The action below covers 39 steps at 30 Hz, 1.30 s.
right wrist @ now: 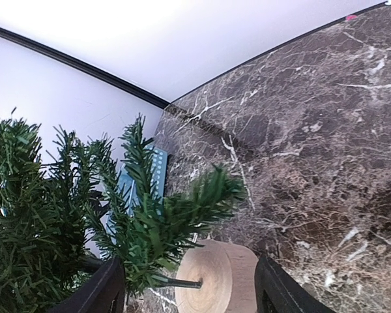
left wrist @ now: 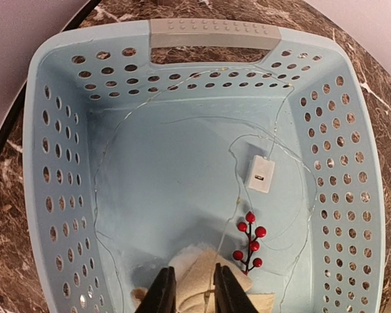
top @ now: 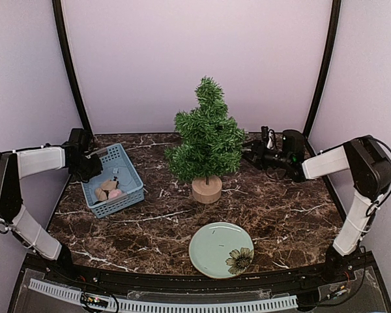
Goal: Decorate the small christmas tree
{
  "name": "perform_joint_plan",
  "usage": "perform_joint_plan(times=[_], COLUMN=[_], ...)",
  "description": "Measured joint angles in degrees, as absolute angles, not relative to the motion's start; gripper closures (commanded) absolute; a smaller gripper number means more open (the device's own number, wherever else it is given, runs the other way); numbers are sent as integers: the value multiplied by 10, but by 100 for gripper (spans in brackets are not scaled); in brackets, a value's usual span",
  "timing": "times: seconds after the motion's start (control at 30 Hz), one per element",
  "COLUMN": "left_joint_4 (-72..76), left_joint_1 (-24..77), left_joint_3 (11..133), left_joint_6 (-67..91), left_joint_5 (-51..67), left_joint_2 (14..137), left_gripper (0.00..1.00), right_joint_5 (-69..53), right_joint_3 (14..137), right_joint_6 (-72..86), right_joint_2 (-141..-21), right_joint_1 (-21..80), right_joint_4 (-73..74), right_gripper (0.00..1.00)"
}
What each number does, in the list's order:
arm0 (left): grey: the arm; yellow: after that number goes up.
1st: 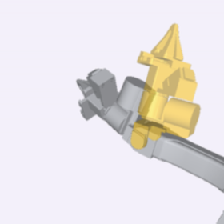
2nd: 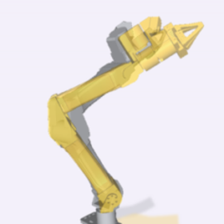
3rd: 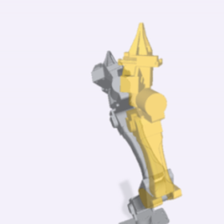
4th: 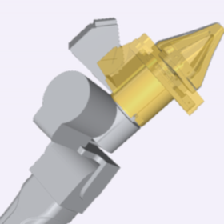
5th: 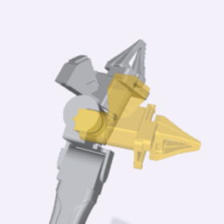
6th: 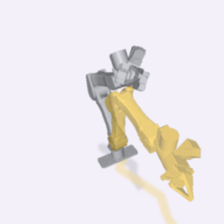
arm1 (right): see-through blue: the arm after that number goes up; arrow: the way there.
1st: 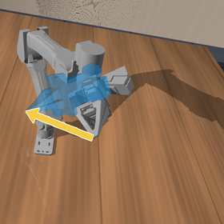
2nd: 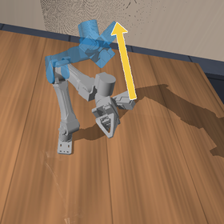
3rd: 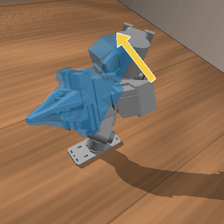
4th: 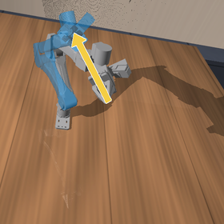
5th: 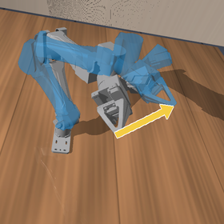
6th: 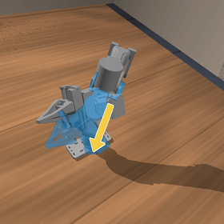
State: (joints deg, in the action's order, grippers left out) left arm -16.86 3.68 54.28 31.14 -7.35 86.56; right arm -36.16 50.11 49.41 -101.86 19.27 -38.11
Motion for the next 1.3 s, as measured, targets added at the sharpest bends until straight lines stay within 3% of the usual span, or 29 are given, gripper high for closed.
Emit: perform_joint_plan(times=[0.07, 0.13, 0.43, 0.67, 1.3], left_joint_4=[-164, -161, -166, -196, -106], left_joint_1=[37, 37, 37, 60, 131], left_joint_3=[543, 543, 543, 609, 655], left_joint_6=[309, 307, 304, 288, 210], left_joint_5=[-73, -72, -79, -58, 160], left_joint_2=[866, 866, 787, 724, 571], left_gripper=[99, 100, 100, 100, 100], right_joint_5=[-361, -361, -343, -319, -352], right_joint_3=[500, 498, 507, 546, 628], right_joint_6=[491, 486, 425, 359, 236], right_joint_2=[-1016, -1012, -948, -903, -795], right_joint_1=[186, 181, 175, 175, 191], right_joint_4=[-373, -362, -284, -217, -161], right_gripper=[31, 31, 30, 30, 36])
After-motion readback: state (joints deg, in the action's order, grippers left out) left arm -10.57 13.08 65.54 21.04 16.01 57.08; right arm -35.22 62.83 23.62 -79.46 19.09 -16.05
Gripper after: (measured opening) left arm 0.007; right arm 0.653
